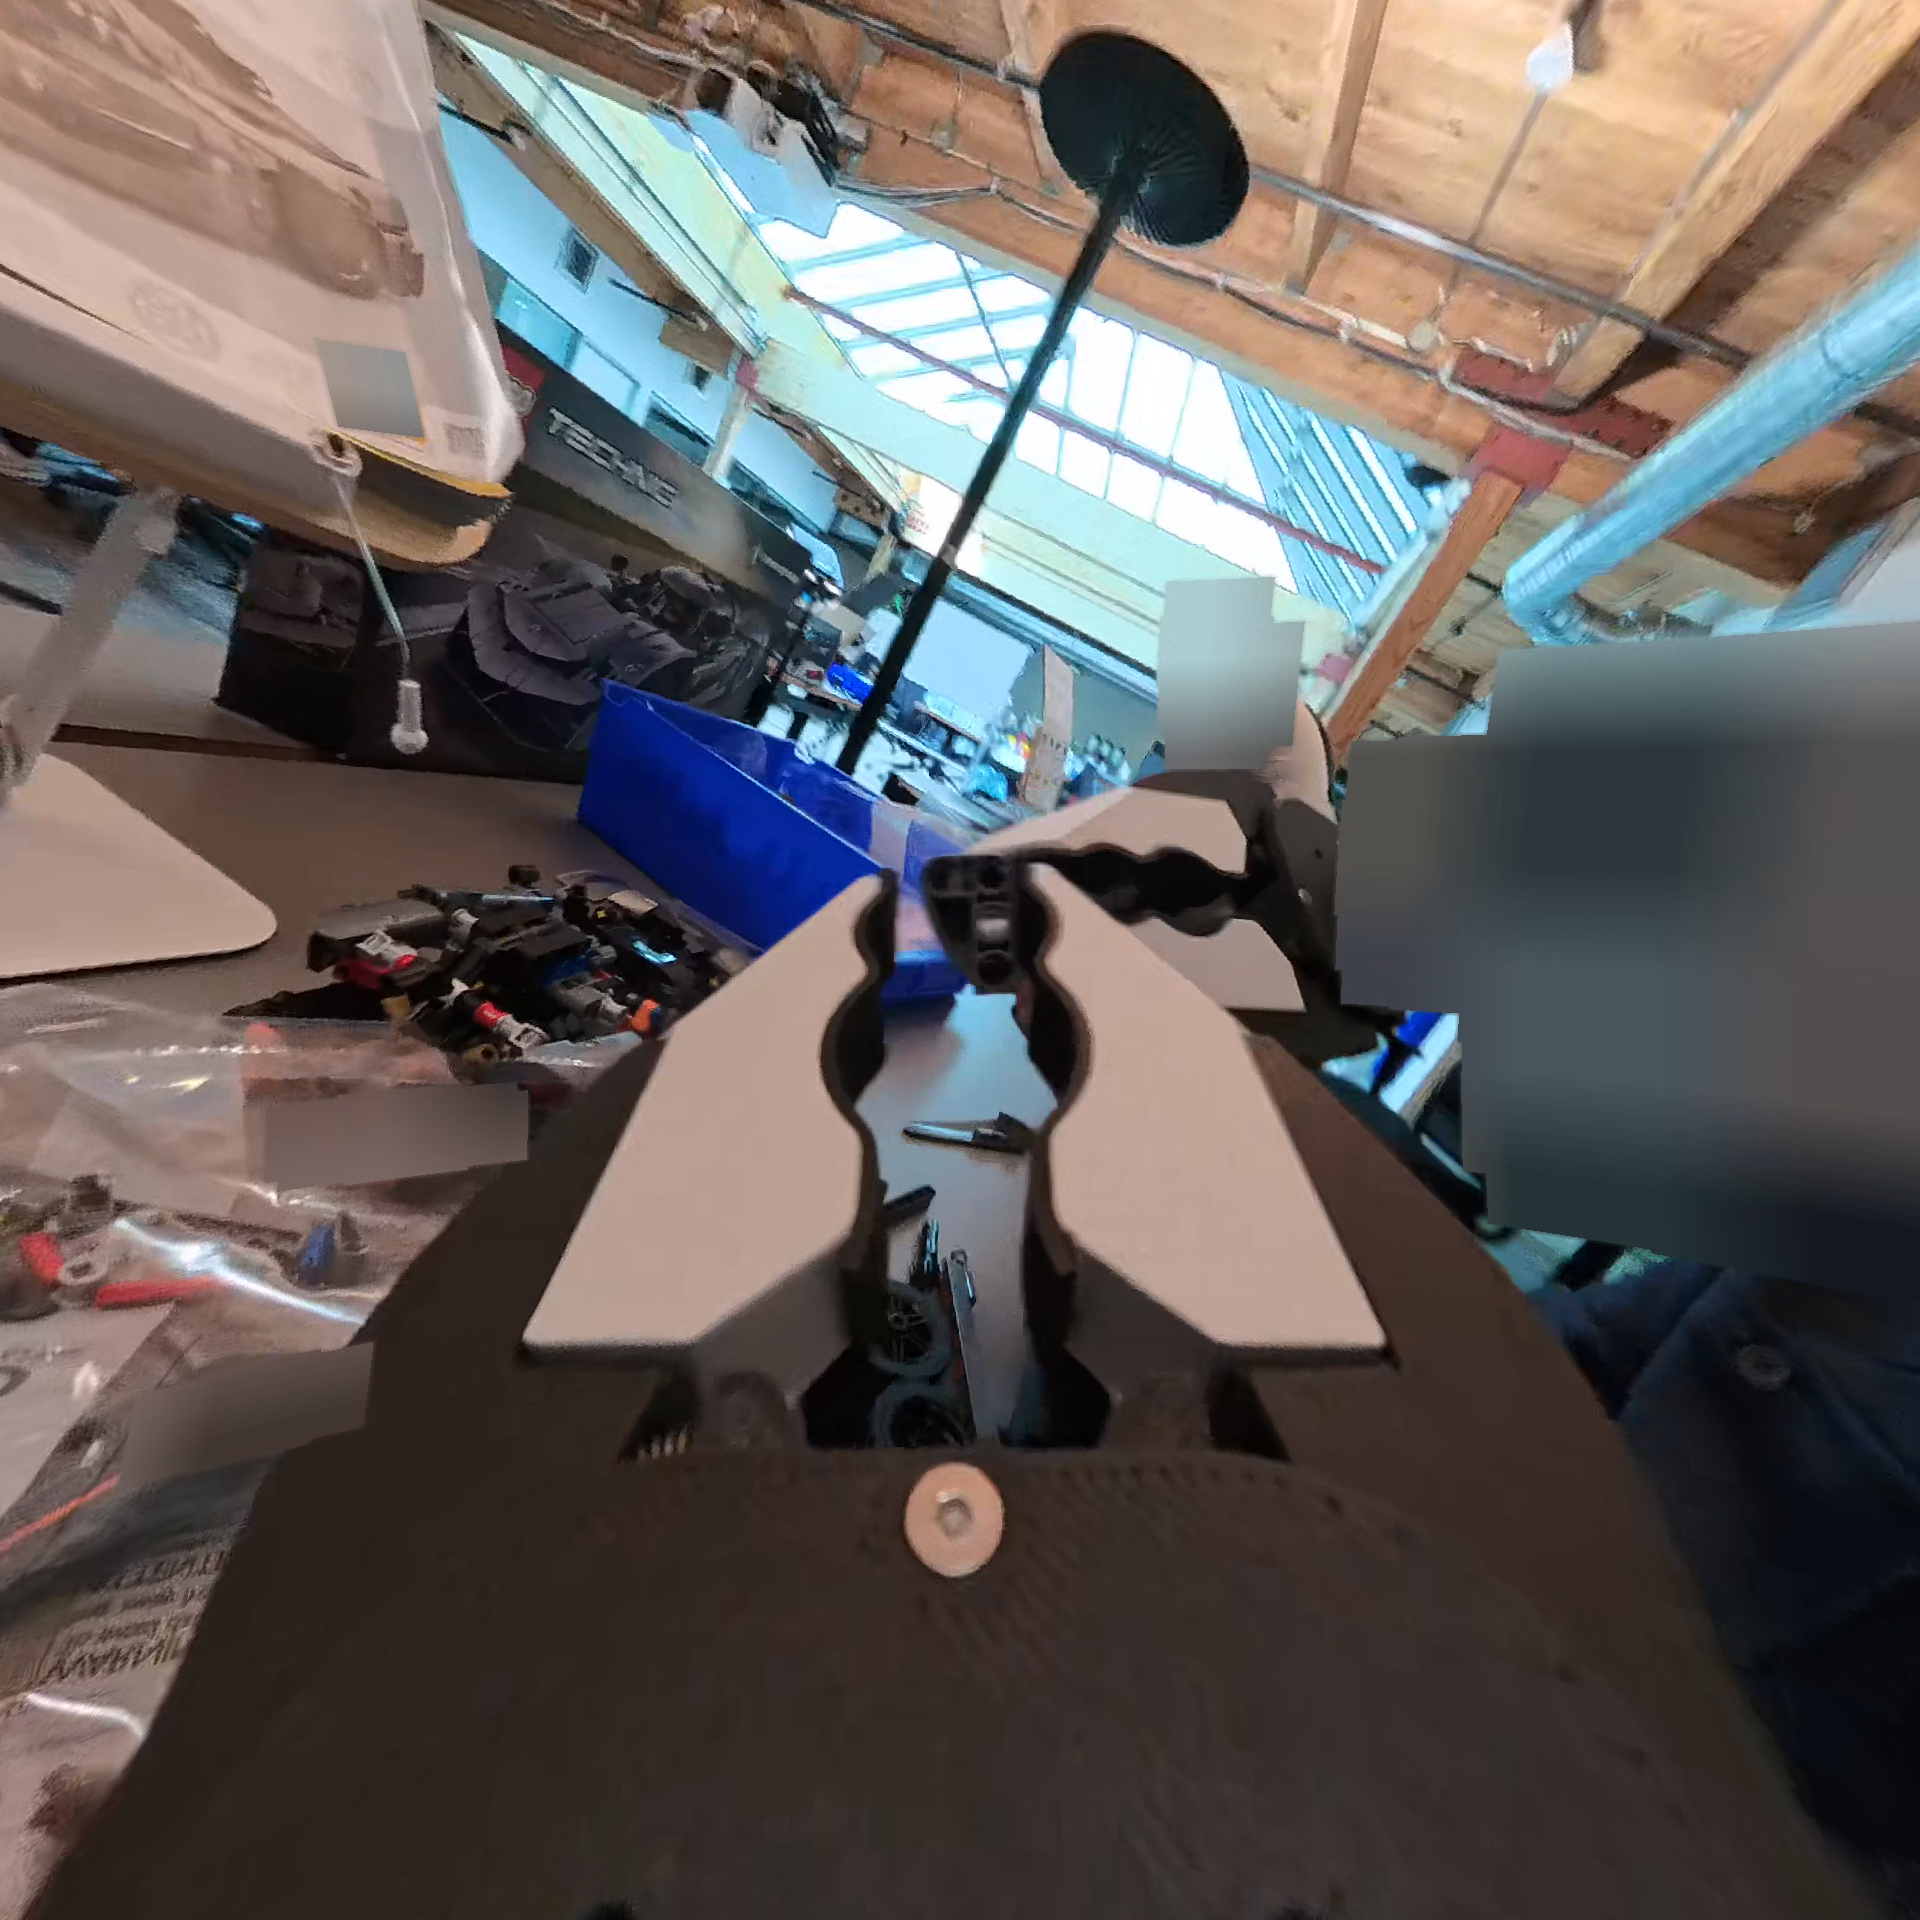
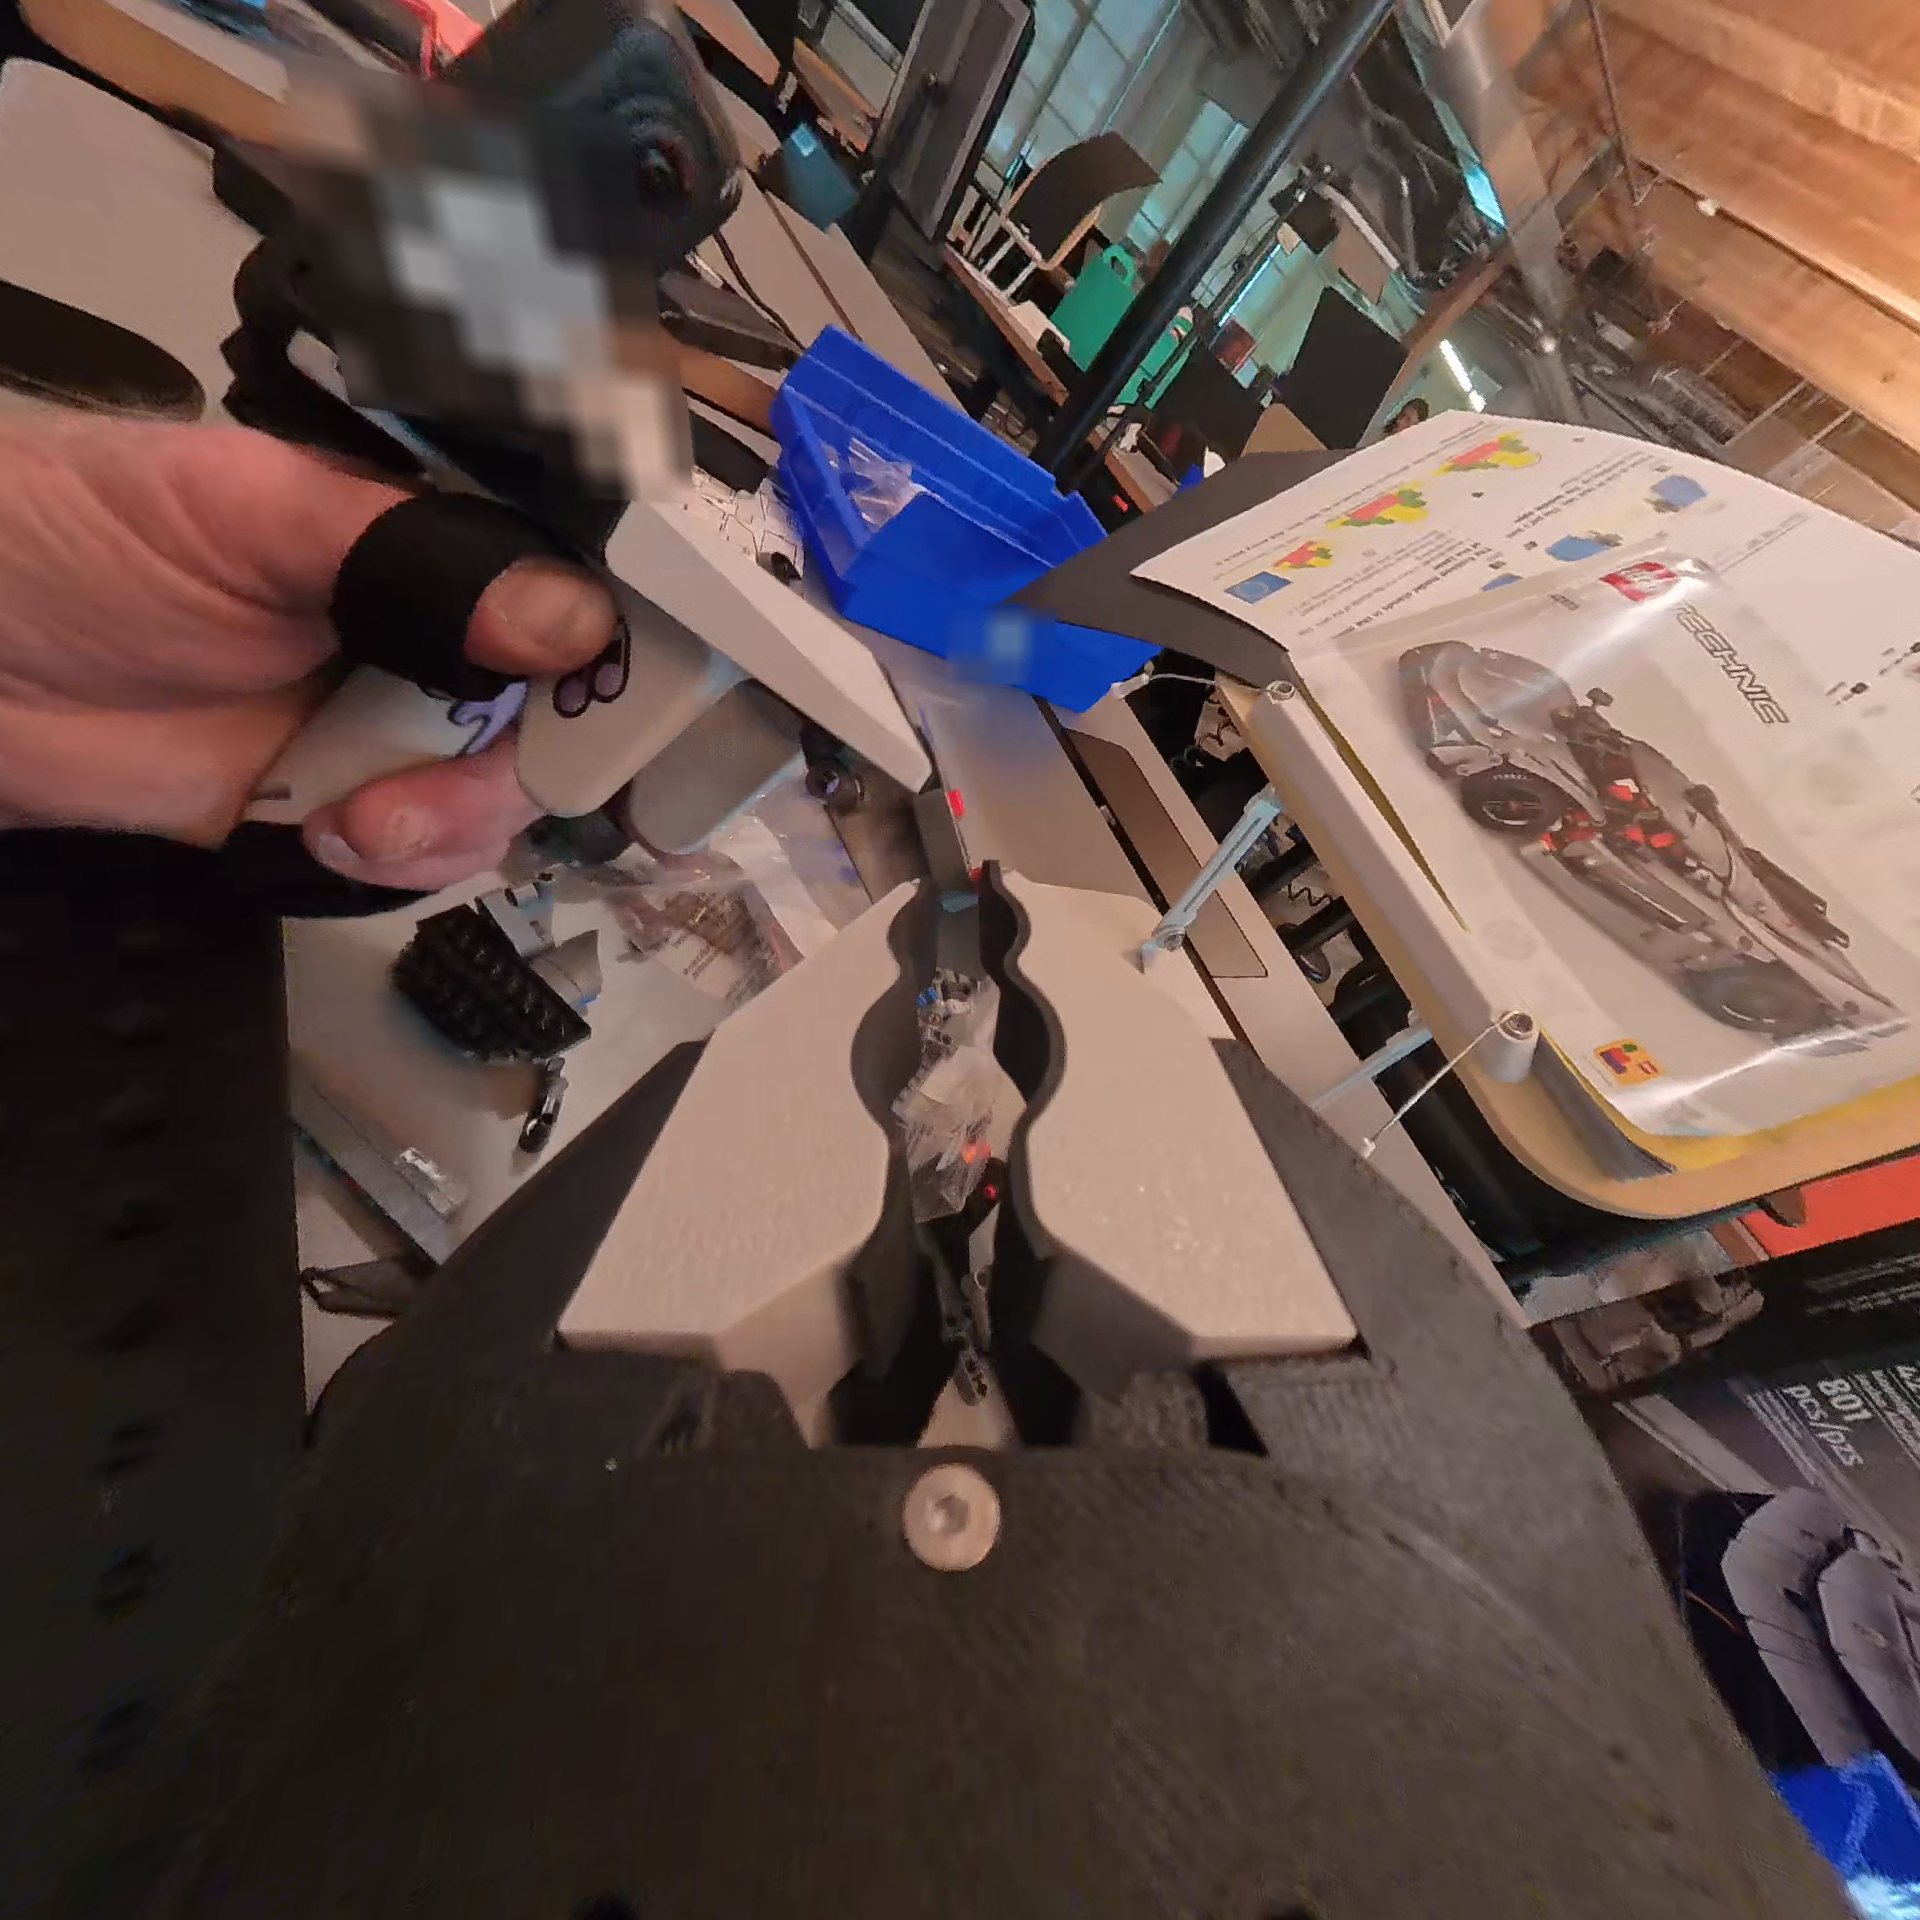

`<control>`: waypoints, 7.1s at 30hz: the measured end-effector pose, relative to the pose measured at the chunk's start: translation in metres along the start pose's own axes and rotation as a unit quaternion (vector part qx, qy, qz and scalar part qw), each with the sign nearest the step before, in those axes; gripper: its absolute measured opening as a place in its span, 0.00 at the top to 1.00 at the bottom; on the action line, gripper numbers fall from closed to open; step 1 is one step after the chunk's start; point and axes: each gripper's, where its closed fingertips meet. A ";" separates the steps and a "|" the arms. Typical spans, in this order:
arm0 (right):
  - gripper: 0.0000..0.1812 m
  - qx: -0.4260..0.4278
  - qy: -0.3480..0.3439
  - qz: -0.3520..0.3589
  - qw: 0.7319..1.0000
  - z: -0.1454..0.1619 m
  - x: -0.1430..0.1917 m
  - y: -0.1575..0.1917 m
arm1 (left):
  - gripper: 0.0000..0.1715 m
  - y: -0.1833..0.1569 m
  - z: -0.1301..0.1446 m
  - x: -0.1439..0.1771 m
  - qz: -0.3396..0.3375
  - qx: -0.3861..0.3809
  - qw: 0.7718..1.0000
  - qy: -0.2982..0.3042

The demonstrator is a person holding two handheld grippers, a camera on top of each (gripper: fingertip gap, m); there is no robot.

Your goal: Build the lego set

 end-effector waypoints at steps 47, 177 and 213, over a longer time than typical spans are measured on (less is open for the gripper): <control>0.97 0.183 0.064 -0.062 0.979 0.027 0.012 0.004 | 0.92 0.010 0.045 -0.011 -0.008 0.034 0.991 0.129; 0.95 0.049 0.214 -0.530 0.819 0.108 0.024 0.126 | 0.87 0.051 -0.028 0.054 -0.213 -0.201 0.956 0.033; 1.00 0.020 0.174 -0.282 0.943 0.096 -0.079 0.050 | 0.87 0.053 -0.035 0.061 -0.218 -0.189 0.957 0.008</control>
Point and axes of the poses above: each gripper's, where its closed fingertips meet, x back along the fingers, z out of its underside, y = z × x across the jaws, and after that the axes turned 10 degrees about x, right-handed
